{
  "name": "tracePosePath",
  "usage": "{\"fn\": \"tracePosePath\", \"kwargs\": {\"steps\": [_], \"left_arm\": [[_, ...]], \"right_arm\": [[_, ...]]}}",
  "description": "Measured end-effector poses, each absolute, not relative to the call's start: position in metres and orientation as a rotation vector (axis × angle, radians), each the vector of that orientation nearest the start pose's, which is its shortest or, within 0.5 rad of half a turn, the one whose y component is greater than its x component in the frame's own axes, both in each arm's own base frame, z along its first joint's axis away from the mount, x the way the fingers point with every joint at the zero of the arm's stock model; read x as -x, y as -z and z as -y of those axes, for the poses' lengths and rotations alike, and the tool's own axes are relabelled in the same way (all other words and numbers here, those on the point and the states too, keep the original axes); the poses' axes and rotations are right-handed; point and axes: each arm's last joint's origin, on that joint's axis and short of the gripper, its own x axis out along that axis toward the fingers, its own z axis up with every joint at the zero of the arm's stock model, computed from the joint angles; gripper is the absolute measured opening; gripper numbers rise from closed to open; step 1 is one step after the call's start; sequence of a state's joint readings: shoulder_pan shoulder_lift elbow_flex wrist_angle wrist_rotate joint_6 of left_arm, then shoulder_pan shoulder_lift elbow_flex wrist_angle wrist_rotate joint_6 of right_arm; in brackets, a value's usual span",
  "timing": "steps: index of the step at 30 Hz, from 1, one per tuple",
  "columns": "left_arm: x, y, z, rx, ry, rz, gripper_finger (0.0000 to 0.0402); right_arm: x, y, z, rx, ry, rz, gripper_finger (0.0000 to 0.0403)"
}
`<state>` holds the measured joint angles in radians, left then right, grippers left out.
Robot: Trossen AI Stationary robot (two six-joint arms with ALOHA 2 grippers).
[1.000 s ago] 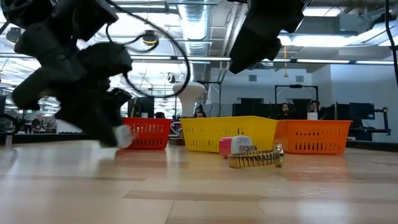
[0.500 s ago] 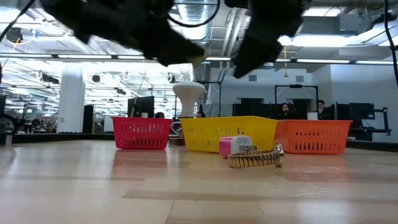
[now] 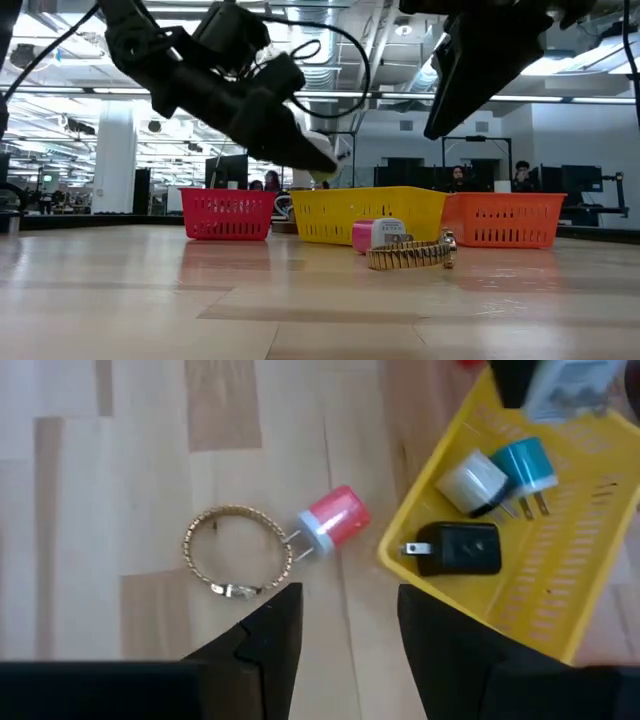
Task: Pick & Place Office items
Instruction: Put the green charger adapter into the yellow basket, then put the gold watch into the red basket
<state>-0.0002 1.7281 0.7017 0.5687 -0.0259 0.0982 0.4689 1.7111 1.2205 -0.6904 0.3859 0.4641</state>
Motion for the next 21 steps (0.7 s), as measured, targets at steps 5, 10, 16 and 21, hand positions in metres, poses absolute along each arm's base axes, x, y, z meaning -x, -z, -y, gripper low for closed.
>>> {"fn": "tracePosePath", "kwargs": {"steps": [5,10,16,21], "left_arm": [[-0.326,-0.143,-0.002,-0.11,-0.033,-0.459,0.0179],[-0.325,-0.152,-0.001,-0.109,-0.04,-0.431,0.0212],[-0.325,-0.155,0.001,-0.104,-0.032,-0.421,0.022],[-0.324,-0.155,0.001,-0.103,-0.032,-0.422,0.021]], "right_arm": [[-0.31,-0.216,-0.143,0.035,0.151,-1.025,0.0156],[-0.316,-0.219,-0.146,-0.085,0.154,-0.965,0.0156],[-0.32,-0.219,-0.145,-0.171,0.158,-0.955,0.0156],[-0.32,-0.217,-0.147,-0.192,0.122,-0.981,0.0157]]}}
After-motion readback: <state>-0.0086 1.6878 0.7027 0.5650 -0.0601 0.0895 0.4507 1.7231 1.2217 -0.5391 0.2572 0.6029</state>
